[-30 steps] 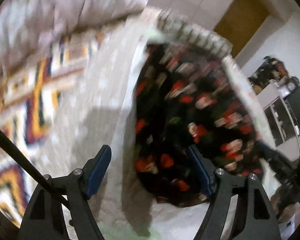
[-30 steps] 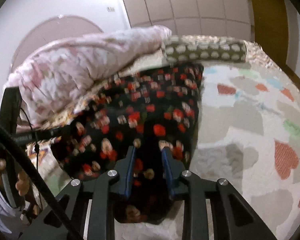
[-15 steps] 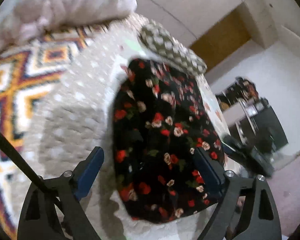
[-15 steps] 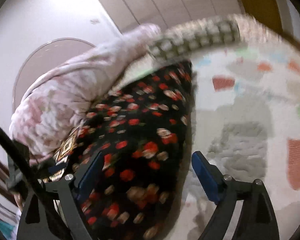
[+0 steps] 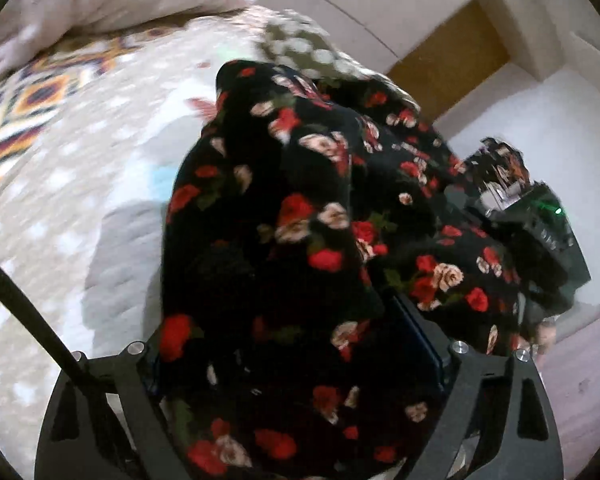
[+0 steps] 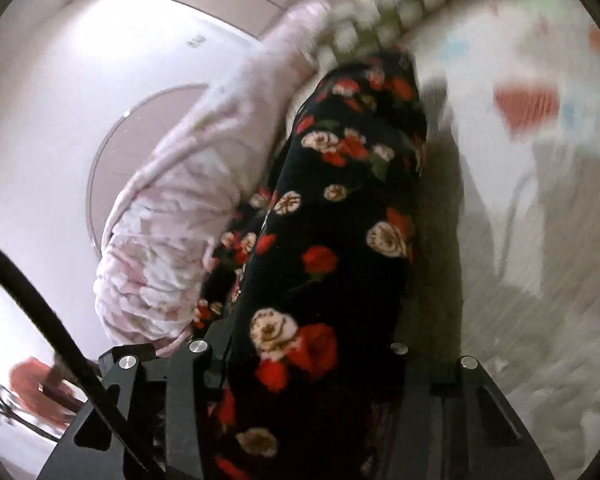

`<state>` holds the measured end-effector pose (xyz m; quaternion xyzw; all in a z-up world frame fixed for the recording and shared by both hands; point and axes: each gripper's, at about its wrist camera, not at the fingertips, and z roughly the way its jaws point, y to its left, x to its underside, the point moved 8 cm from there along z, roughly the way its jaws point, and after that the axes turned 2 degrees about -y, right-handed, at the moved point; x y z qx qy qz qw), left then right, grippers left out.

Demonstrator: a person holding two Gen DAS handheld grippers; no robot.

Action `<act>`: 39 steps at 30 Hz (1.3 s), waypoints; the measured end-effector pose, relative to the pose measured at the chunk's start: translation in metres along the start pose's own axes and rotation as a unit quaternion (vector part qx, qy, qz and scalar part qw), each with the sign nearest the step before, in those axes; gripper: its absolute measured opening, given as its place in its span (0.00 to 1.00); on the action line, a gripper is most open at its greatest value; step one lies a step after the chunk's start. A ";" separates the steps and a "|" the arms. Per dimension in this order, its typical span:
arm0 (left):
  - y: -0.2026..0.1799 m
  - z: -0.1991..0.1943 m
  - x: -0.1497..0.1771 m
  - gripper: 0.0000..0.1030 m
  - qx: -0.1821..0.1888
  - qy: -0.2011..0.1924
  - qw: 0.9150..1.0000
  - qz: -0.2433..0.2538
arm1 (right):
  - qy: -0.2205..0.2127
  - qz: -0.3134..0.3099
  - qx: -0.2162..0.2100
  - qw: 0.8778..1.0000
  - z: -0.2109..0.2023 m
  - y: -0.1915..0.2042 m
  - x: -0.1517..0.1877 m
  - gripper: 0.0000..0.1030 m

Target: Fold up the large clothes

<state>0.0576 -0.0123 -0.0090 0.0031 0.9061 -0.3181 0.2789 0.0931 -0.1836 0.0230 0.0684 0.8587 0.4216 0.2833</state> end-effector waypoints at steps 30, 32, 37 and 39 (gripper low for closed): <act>-0.033 -0.150 0.013 1.00 -0.275 -0.222 0.925 0.140 | -0.061 -0.110 0.183 0.975 -0.094 -0.002 0.042 0.26; -0.030 -0.164 0.015 1.00 -0.276 -0.233 0.923 0.133 | -0.055 -0.126 0.219 0.966 -0.091 -0.012 0.043 0.20; -0.010 -0.177 0.014 1.00 -0.266 -0.228 0.932 0.095 | -0.068 -0.162 0.261 0.949 -0.098 0.025 0.036 0.23; -0.007 -0.181 0.016 1.00 -0.279 -0.231 0.928 0.090 | -0.062 -0.189 0.246 0.949 -0.089 0.053 0.041 0.22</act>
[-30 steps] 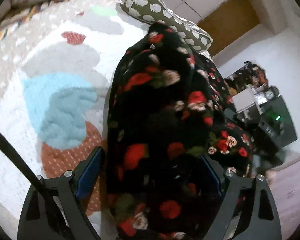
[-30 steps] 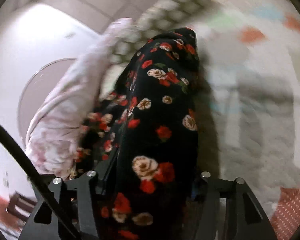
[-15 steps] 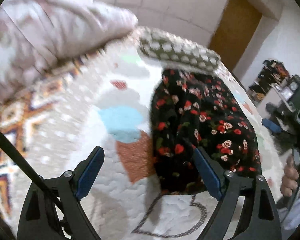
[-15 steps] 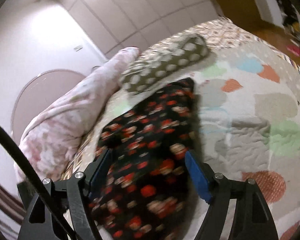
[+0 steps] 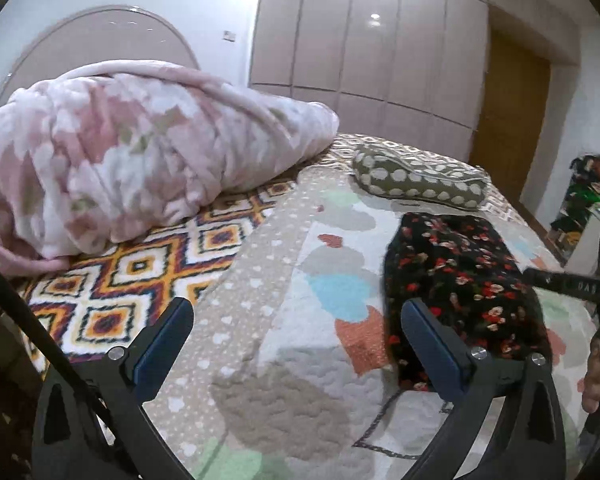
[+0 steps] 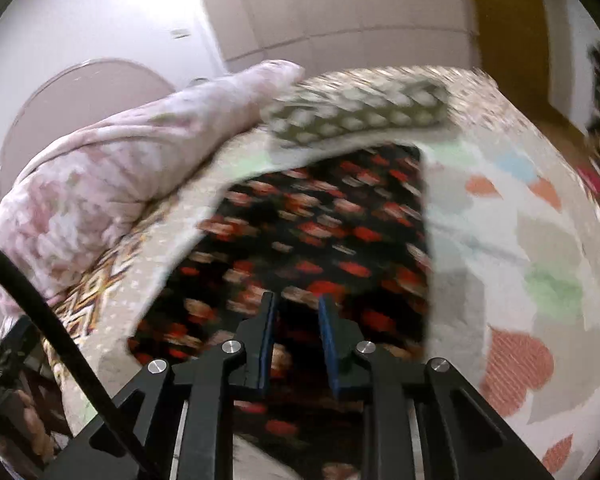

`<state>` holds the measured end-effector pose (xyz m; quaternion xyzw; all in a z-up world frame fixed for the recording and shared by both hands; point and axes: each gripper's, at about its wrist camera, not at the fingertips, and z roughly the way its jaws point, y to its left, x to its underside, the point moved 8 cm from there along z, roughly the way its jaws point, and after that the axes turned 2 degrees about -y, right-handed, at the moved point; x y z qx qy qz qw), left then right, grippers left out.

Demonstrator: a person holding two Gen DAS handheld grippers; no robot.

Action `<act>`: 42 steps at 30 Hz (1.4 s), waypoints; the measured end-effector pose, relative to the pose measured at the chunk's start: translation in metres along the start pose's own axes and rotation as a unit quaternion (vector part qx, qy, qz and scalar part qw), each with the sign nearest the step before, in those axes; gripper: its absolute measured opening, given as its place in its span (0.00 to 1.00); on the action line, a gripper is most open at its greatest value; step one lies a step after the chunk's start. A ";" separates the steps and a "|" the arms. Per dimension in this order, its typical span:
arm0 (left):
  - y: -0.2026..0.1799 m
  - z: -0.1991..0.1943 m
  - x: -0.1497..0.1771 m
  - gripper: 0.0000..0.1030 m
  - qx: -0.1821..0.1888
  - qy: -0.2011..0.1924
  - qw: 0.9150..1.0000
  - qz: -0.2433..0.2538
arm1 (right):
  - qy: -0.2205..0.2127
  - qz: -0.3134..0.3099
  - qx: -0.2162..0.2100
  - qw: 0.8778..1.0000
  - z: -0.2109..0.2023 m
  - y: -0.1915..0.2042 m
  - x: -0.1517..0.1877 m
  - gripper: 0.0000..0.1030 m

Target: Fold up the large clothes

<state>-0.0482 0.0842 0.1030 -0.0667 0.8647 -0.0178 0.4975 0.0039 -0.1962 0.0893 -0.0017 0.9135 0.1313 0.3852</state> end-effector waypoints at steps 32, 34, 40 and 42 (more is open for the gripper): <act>-0.059 -0.015 0.059 1.00 -0.002 0.071 0.995 0.065 | -0.007 -0.029 0.056 0.998 -0.060 0.003 0.091 0.66; -0.067 -0.017 0.071 1.00 0.002 0.085 0.994 0.064 | -0.018 -0.046 0.097 0.994 -0.069 0.004 0.097 0.68; -0.078 -0.017 0.094 1.00 0.008 0.117 0.991 0.066 | -0.002 -0.052 0.155 0.987 -0.077 -0.006 0.120 0.70; -0.079 -0.016 0.098 1.00 0.007 0.124 0.990 0.065 | 0.003 -0.043 0.160 0.986 -0.078 -0.013 0.123 0.71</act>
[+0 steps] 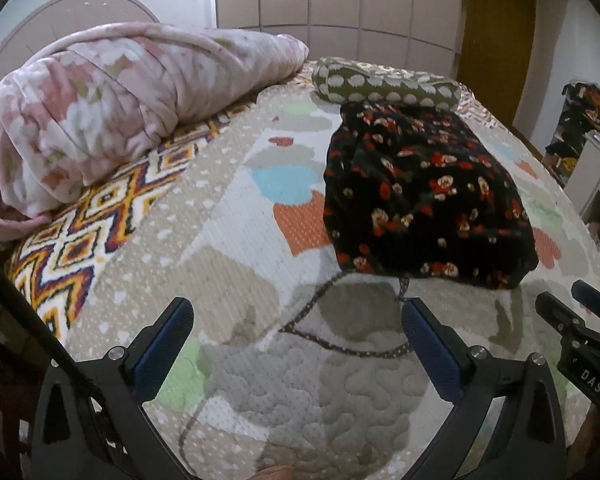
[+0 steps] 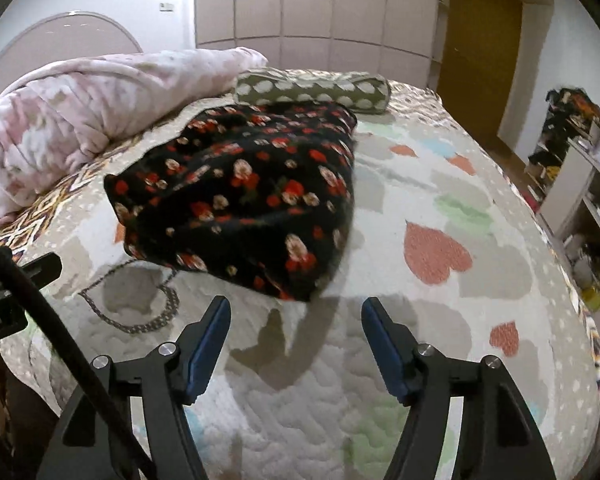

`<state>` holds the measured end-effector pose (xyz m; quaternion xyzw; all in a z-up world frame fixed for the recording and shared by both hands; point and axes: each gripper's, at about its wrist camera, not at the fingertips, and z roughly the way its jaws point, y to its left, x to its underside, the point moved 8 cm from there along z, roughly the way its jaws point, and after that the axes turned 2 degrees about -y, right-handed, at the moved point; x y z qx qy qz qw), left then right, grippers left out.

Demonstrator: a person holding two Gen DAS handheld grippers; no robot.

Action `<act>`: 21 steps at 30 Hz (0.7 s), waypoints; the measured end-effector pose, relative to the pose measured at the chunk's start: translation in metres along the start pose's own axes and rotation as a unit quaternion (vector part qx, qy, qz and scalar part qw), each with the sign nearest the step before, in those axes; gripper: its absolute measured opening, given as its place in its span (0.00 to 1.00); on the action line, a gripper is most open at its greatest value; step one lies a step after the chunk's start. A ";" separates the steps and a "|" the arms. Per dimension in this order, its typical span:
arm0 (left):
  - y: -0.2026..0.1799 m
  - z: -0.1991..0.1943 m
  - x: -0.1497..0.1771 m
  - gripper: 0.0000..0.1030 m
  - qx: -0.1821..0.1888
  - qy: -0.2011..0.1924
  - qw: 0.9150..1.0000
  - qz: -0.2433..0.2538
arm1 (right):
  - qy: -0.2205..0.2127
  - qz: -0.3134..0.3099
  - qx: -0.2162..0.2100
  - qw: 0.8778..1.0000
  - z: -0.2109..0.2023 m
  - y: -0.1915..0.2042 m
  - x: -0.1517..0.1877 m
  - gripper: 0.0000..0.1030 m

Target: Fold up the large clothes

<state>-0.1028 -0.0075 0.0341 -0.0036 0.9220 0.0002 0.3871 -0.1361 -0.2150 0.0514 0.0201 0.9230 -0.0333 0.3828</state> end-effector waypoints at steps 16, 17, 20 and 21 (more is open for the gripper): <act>0.007 0.044 0.036 1.00 0.004 0.074 0.997 -0.015 | 0.051 0.013 0.023 0.998 0.026 -0.003 0.033 0.73; 0.008 0.047 0.039 1.00 0.003 0.079 0.997 -0.016 | 0.051 0.010 0.024 0.998 0.026 -0.001 0.034 0.73; 0.011 0.057 0.047 1.00 -0.001 0.095 0.995 -0.018 | 0.051 0.004 0.025 0.998 0.026 0.003 0.034 0.73; 0.011 0.059 0.050 1.00 -0.003 0.098 0.995 -0.018 | 0.051 0.003 0.025 0.998 0.026 0.003 0.034 0.73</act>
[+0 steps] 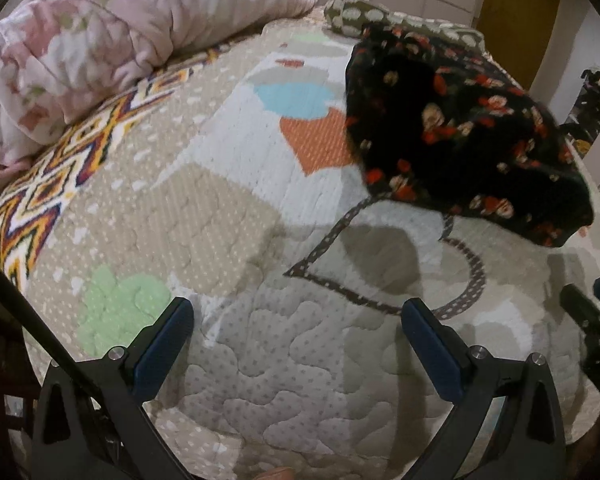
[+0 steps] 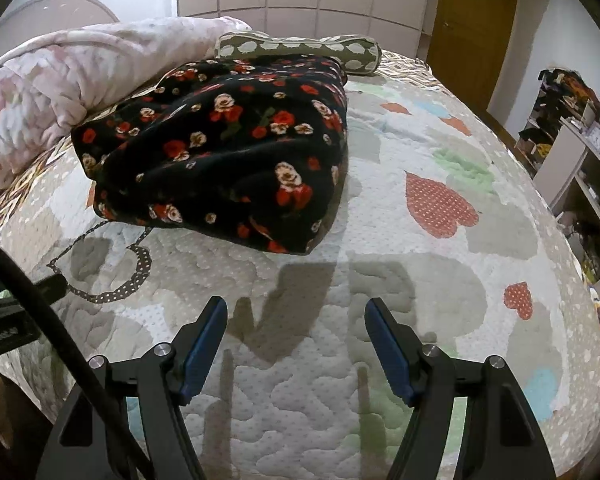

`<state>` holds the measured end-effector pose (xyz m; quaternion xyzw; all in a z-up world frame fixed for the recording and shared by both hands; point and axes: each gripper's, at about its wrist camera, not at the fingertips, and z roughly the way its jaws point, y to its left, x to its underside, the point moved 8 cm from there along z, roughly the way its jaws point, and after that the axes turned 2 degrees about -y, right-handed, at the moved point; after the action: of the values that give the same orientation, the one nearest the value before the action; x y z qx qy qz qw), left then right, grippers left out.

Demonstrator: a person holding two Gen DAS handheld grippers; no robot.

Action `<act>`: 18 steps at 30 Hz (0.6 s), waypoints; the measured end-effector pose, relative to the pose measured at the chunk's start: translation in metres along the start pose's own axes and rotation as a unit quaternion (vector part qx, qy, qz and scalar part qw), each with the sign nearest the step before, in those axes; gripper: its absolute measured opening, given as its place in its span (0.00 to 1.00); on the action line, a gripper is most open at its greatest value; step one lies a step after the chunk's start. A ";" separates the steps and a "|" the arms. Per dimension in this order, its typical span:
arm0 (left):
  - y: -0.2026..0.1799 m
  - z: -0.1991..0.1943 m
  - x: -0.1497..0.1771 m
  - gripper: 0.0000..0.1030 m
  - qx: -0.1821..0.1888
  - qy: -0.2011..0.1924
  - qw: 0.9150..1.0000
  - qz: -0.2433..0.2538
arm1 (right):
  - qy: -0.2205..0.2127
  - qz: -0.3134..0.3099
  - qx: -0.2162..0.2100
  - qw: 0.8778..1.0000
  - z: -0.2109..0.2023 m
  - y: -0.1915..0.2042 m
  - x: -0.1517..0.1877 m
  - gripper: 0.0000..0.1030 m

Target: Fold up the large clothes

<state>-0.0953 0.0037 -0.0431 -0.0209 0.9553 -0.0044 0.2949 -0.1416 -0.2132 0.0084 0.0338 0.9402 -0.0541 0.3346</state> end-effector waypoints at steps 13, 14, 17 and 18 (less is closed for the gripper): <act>-0.002 0.014 0.003 1.00 -0.016 -0.016 0.999 0.026 | 0.008 -0.003 -0.004 1.000 0.004 0.005 0.003 0.73; -0.001 0.014 0.003 1.00 -0.015 -0.019 0.999 0.027 | 0.008 -0.004 -0.005 1.000 0.004 0.005 0.003 0.73; -0.003 0.015 0.001 1.00 -0.017 -0.029 0.999 0.032 | 0.006 -0.004 -0.004 1.000 0.003 0.006 0.003 0.73; -0.003 0.014 0.001 1.00 -0.018 -0.031 0.999 0.032 | 0.005 -0.004 -0.004 1.000 0.002 0.006 0.003 0.73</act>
<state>-0.0880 0.0012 -0.0547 0.0048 0.9457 0.0229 0.3242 -0.1421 -0.2073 0.0038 0.0287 0.9423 -0.0518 0.3294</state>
